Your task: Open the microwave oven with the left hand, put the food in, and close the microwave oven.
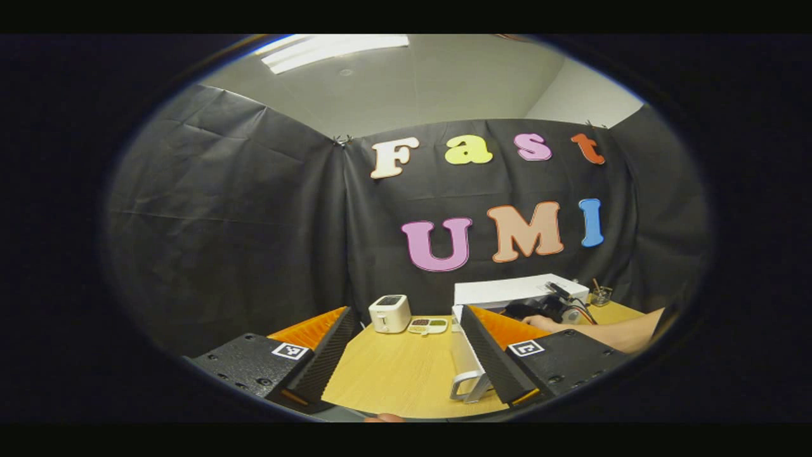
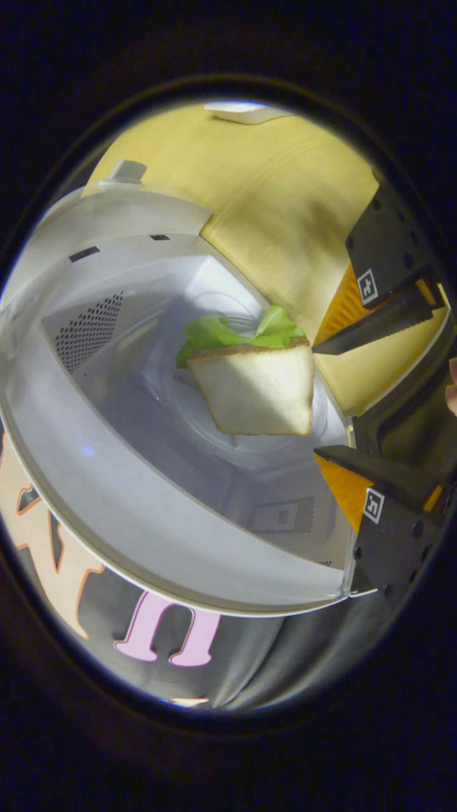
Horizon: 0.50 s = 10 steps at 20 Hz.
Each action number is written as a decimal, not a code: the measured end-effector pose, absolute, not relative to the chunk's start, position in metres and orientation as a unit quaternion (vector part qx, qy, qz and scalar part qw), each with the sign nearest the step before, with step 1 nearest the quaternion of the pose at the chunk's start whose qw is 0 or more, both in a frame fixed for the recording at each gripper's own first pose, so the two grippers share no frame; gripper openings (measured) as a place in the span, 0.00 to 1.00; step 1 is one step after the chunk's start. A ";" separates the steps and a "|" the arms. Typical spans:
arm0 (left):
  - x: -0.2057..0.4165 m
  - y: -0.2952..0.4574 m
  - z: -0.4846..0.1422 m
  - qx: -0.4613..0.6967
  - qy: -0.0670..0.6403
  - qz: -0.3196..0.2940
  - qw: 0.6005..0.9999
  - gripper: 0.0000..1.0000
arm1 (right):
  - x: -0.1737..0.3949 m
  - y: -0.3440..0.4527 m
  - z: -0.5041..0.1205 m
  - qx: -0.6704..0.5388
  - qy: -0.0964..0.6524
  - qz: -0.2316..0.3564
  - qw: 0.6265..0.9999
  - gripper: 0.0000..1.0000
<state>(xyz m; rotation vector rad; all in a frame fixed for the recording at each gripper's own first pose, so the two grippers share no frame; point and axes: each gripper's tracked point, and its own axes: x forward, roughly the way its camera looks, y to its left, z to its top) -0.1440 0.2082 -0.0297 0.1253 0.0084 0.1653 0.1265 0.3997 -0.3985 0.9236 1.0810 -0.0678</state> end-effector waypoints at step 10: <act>-0.132 0.216 -0.039 0.058 0.004 0.078 0.995 0.99 | 0.102 0.360 -0.353 0.397 0.442 0.004 0.804 0.77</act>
